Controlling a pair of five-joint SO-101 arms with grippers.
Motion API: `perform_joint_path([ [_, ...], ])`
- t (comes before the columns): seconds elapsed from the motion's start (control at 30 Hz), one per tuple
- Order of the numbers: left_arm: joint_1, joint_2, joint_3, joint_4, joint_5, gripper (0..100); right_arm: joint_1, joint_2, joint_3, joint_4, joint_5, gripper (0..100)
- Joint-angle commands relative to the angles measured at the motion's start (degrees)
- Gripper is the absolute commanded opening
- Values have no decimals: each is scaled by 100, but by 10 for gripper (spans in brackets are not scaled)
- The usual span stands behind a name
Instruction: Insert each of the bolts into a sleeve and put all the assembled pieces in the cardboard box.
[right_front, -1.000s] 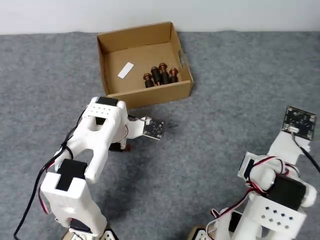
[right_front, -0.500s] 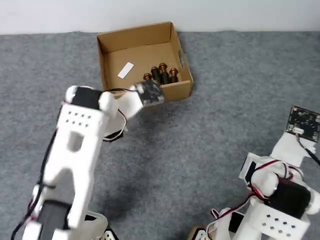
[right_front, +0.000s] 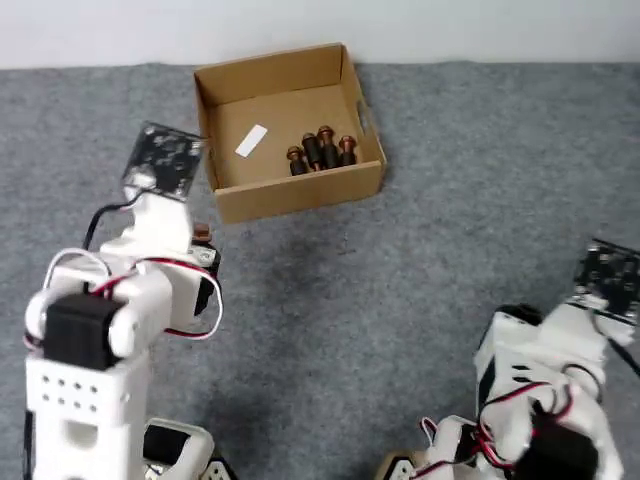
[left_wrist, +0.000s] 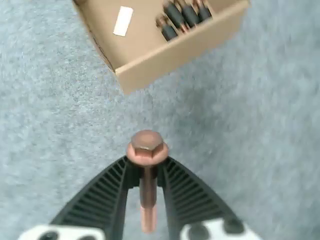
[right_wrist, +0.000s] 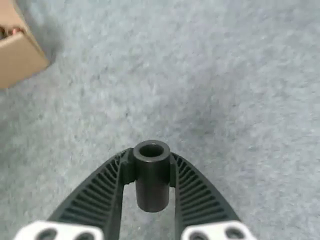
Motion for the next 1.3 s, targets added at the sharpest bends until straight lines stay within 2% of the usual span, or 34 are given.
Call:
perform_joint_path([
  [0.0,9,-571,567,-668,905,5,-453,-330,290,-400,-325,8],
  [0.17,9,-1503,1376,-1160,1591,5,-1191,-1103,897,-1007,-527,8],
  [0.43,9,-3455,3116,-2312,1626,5,-2211,-2668,2163,-1666,-484,8],
  [0.57,9,-4360,3846,-2646,1626,5,-2791,-2624,2382,-1763,-492,8],
  [0.8,18,-5785,4576,-3103,1644,5,-4101,-2607,2848,-2527,-492,8],
  [0.97,62,-5767,4453,-3270,1670,5,-4813,-2607,3358,-3319,-519,9],
  [1.13,1011,-5749,4426,-3877,1714,5,-5385,-2607,3807,-3978,-475,9],
  [1.27,1495,-5732,4453,-3991,1881,5,-5815,-2598,4009,-4057,-220,9],
])
